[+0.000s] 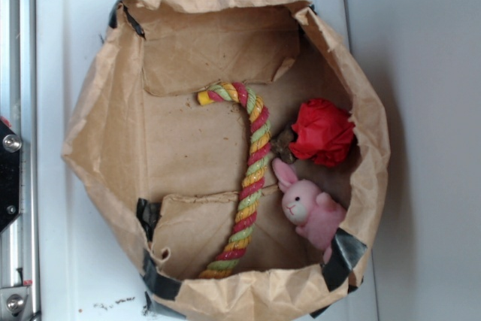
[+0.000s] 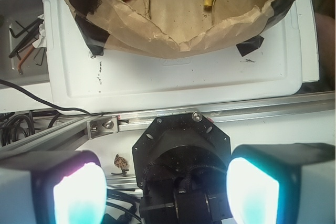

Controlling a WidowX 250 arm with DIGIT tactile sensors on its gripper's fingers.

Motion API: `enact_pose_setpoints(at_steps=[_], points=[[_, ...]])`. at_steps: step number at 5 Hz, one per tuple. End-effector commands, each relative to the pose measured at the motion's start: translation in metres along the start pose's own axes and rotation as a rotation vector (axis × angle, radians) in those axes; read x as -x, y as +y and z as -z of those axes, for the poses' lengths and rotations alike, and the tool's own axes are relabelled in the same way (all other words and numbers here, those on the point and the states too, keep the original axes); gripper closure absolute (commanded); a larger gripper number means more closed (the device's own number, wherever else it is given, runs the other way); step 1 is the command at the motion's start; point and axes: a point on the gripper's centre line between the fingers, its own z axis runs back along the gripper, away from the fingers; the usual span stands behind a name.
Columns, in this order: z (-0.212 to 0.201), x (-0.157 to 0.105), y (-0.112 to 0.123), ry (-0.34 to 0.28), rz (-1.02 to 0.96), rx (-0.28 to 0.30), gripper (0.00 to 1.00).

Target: Grab the multicolored rope.

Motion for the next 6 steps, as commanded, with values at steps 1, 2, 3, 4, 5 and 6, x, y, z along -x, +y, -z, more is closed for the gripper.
enact_pose_setpoints(at_steps=[1,2,3,4,5,6], points=[[0.0,0.0,0.0,0.0,0.0,0.0,0.0],[-0.001,-0.016,-0.01,-0.037,-0.037,0.041,0.0],[0.006,-0.065,0.01,-0.115,-0.025,0.059,0.0],[0.019,-0.115,0.028,-0.156,0.013,0.064,0.0],[0.035,-0.154,0.034,-0.15,0.003,0.04,0.0],[0.051,-0.17,0.037,-0.154,-0.004,0.043,0.0]])
